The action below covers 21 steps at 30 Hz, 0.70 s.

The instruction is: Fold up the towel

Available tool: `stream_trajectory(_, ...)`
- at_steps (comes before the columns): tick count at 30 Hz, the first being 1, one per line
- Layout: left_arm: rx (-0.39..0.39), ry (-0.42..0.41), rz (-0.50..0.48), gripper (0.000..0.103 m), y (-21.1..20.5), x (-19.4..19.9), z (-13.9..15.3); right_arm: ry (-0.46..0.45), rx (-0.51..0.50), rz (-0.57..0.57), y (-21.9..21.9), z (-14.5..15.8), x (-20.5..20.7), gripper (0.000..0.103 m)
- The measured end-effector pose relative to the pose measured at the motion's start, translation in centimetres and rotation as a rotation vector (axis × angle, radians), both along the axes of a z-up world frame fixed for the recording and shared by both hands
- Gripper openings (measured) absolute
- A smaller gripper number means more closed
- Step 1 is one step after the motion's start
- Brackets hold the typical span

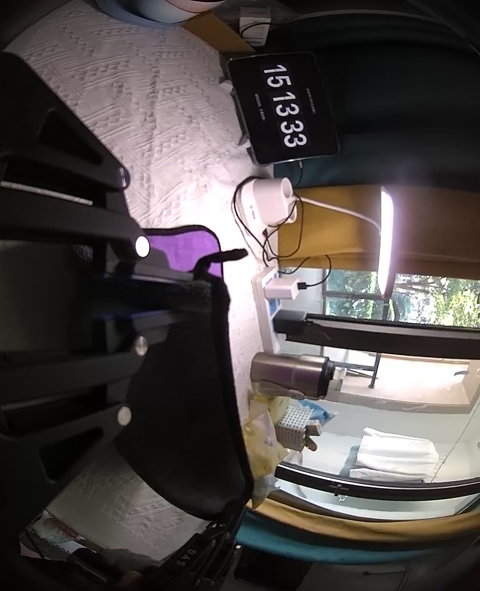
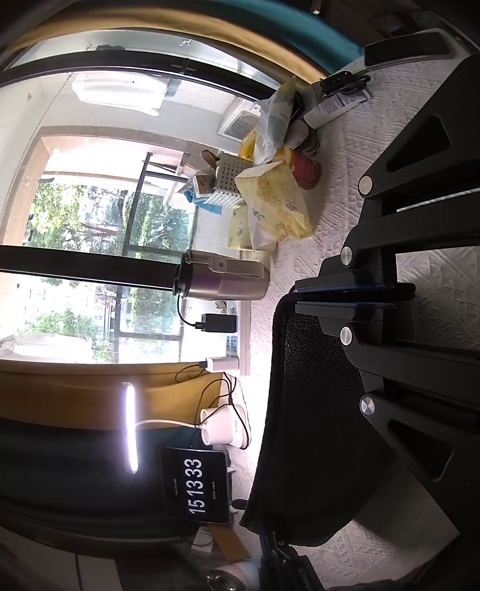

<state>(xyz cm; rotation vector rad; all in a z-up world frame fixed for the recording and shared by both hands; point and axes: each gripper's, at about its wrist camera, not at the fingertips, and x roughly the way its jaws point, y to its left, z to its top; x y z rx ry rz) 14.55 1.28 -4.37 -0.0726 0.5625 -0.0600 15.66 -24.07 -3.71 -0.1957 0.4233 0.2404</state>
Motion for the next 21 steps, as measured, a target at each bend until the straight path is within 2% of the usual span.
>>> stream_trajectory(21, 0.013, -0.058, 0.013, 0.012, 0.5, 2.6, 1.5, -0.043, -0.001, -0.002, 0.5, 1.0, 2.8, 0.005)
